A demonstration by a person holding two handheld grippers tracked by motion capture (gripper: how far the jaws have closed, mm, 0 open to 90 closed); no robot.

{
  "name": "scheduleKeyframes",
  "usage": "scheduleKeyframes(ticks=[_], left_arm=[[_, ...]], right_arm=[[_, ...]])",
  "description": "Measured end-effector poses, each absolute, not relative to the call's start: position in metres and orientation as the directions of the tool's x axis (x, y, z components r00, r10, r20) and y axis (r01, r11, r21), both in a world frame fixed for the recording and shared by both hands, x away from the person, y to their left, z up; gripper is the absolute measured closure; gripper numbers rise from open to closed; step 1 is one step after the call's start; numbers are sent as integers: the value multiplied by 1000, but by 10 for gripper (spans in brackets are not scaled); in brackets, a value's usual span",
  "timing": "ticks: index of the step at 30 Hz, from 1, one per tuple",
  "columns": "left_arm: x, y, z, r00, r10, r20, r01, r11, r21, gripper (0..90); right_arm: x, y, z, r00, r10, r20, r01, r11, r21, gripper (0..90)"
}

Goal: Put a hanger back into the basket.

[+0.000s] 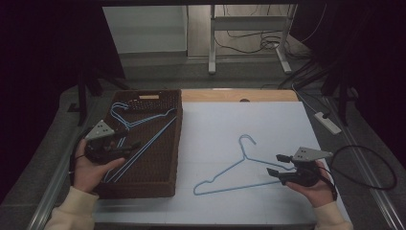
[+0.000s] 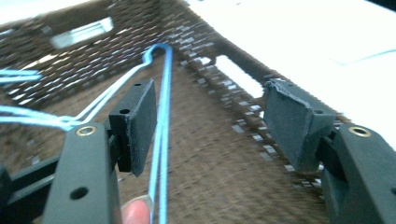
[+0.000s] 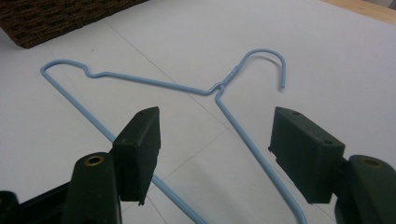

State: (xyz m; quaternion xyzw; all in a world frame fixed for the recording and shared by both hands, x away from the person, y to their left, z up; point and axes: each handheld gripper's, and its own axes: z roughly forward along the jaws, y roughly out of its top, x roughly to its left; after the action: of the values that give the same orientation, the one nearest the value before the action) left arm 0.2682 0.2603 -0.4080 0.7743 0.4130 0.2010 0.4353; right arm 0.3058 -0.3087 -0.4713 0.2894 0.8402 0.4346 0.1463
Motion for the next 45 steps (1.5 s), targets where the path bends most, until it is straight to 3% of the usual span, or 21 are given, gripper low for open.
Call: scheduleKeyframes(ticks=[18,45], left_arm=[[247,210,-416,698,711,-91,406,-288,867,336],[241,196,-421,708,700,-91,389,-279,878,341]], right_arm=[[305,-306,-472,-790,613,-1,358,462,812,337],[304,-302,-473,-794,608,-3,356,468,809,336]])
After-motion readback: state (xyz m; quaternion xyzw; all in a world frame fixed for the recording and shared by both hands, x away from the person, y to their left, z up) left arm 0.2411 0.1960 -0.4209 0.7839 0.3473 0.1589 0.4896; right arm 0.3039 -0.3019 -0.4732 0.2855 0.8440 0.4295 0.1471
